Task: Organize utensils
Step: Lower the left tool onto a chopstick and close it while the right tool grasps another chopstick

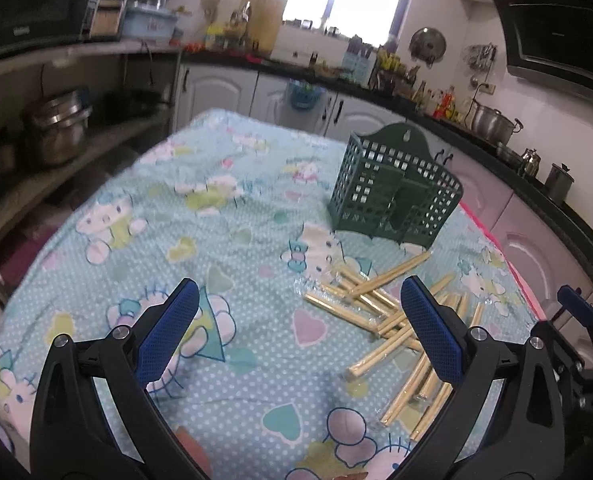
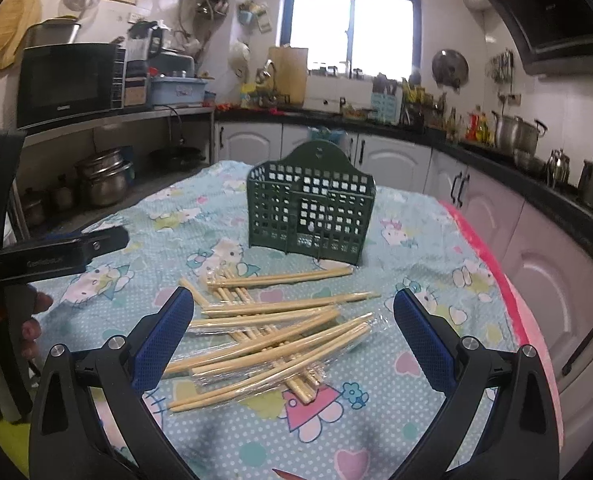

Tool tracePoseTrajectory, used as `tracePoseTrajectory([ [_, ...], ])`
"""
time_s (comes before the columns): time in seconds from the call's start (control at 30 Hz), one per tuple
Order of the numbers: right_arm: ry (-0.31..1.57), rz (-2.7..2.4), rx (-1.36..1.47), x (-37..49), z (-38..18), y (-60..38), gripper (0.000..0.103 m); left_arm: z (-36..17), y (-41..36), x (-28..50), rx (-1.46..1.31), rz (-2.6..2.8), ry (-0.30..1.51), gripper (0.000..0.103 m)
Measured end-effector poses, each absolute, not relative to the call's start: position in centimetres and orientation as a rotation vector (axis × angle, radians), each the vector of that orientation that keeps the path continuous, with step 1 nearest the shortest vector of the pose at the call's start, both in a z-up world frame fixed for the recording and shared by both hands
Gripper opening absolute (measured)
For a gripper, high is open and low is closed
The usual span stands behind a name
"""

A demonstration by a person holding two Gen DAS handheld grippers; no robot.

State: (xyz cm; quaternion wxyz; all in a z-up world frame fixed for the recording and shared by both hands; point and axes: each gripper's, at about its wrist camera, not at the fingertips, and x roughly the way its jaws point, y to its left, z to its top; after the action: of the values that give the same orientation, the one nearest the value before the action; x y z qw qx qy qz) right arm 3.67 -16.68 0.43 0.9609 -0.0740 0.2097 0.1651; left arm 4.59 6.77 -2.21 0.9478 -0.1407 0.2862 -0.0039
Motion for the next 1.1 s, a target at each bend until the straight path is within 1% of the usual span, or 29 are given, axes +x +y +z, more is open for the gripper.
tracePoseTrajectory([
  [0.37, 0.504, 0.271, -0.118, 8.0, -0.3, -18.7, 0.097, -4.8, 6.5, 8.3, -0.359, -0.13, 0.73, 0.092],
  [0.47, 0.535, 0.253, -0.107, 9.1, -0.8, -19.5, 0.097, -5.5, 6.2, 9.4, -0.392, -0.162, 0.775, 0.085],
  [0.53, 0.557, 0.246, -0.1, 9.7, -1.1, -20.1, 0.097, -6.0, 6.1, 10.1, -0.4, -0.178, 0.797, 0.079],
  [0.6, 0.586, 0.235, -0.094, 10.5, -1.6, -20.7, 0.097, -6.4, 5.9, 10.6, -0.393, -0.188, 0.813, 0.07],
  [0.7, 0.619, 0.227, -0.085, 11.4, -2.2, -21.3, 0.097, -7.1, 6.0, 11.6, -0.415, -0.212, 0.846, 0.063],
  [0.83, 0.663, 0.233, -0.05, 12.5, -2.9, -22.1, 0.097, -8.0, 6.5, 12.6, -0.467, -0.219, 0.875, 0.06],
  [0.9, 0.692, 0.244, -0.024, 13.1, -3.4, -22.4, 0.097, -8.2, 6.6, 13.0, -0.471, -0.22, 0.879, 0.056],
  [0.97, 0.721, 0.256, -0.005, 13.6, -3.8, -22.7, 0.097, -8.4, 6.8, 13.3, -0.484, -0.225, 0.883, 0.054],
  [1.03, 0.747, 0.267, 0.013, 14.0, -4.3, -22.8, 0.093, -8.5, 6.8, 13.5, -0.485, -0.227, 0.88, 0.052],
  [1.07, 0.763, 0.275, 0.021, 14.3, -4.5, -22.8, 0.088, -8.5, 6.8, 13.6, -0.481, -0.226, 0.88, 0.049],
  [1.1, 0.776, 0.283, 0.024, 14.5, -4.7, -22.5, 0.085, -8.6, 6.8, 13.7, -0.478, -0.223, 0.881, 0.047],
])
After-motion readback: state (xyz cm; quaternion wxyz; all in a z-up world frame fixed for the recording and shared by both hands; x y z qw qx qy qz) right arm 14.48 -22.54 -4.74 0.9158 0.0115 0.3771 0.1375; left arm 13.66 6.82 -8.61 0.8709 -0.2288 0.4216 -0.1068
